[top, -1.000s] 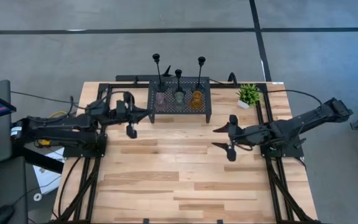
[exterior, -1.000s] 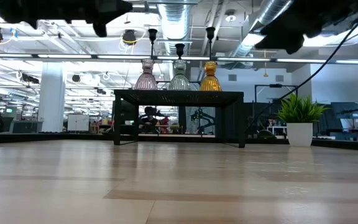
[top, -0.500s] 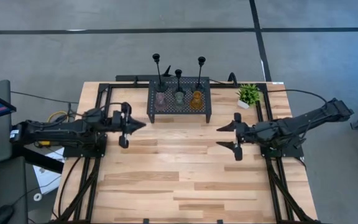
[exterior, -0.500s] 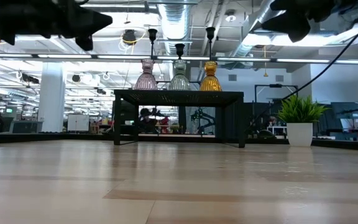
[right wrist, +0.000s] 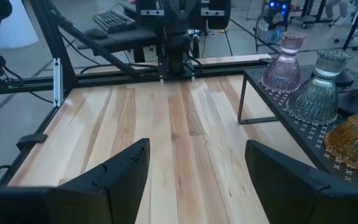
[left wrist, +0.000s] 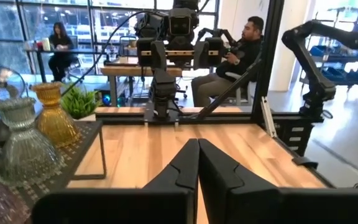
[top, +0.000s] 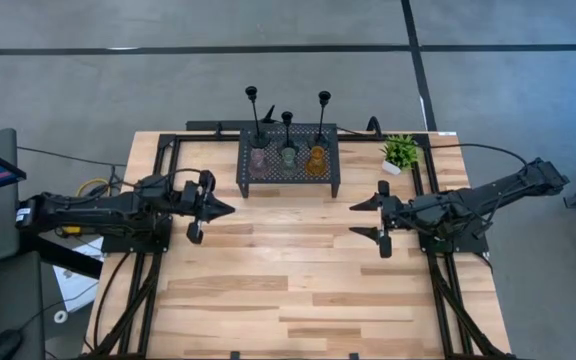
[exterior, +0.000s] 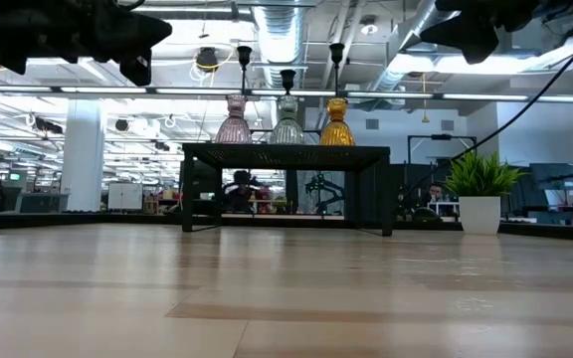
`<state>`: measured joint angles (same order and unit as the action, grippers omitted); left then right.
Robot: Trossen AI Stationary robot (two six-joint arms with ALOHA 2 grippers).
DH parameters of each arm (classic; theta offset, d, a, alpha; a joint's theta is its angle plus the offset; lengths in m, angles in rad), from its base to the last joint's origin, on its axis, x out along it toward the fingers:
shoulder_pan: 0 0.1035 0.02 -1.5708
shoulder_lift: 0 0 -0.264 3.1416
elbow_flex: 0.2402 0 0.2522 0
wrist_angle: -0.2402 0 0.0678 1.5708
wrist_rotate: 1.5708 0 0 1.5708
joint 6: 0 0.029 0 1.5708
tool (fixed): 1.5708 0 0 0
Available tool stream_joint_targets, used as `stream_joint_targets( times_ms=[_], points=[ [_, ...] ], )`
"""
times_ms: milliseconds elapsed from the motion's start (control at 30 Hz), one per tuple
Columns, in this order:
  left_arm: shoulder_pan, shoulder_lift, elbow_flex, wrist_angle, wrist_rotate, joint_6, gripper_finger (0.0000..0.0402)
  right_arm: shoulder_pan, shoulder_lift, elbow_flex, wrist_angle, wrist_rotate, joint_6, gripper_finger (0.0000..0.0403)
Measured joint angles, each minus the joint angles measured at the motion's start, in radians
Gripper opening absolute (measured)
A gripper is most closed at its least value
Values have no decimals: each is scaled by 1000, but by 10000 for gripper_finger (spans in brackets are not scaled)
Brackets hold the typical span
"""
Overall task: Pick & Place candle stick holders
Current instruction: Return to Home Position
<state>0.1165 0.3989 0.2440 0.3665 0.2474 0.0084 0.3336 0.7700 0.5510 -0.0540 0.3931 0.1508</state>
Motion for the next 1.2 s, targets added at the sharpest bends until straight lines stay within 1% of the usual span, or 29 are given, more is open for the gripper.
stream_joint_targets(
  times_ms=[133,233,433,533,600,633,700,767,900,1067,1200],
  points=[
    [0,4,0,0,0,-65,12,0,2,0,3,0,44,255],
    [0,9,0,0,0,-69,10,-6,2,0,3,0,85,255],
    [0,23,1,5,0,-69,12,-8,2,0,3,0,85,255],
    [0,34,1,9,0,-55,11,-8,2,0,2,0,48,255],
    [0,36,1,9,-16,-15,10,-8,2,0,2,0,-20,255],
    [0,35,1,12,-21,-19,10,-8,2,0,2,0,-53,255],
    [0,34,1,14,-27,-55,11,-8,2,0,3,0,-25,255],
    [0,17,1,8,-26,-71,12,-8,2,0,4,0,23,255],
    [6,-36,2,-43,-32,-70,11,-6,-13,0,3,-29,33,255],
    [34,-152,2,-163,-38,-67,12,-6,-64,0,3,-124,34,255],
    [42,-242,2,-209,-38,-66,11,1,-96,0,3,-138,33,255]
  ],
)
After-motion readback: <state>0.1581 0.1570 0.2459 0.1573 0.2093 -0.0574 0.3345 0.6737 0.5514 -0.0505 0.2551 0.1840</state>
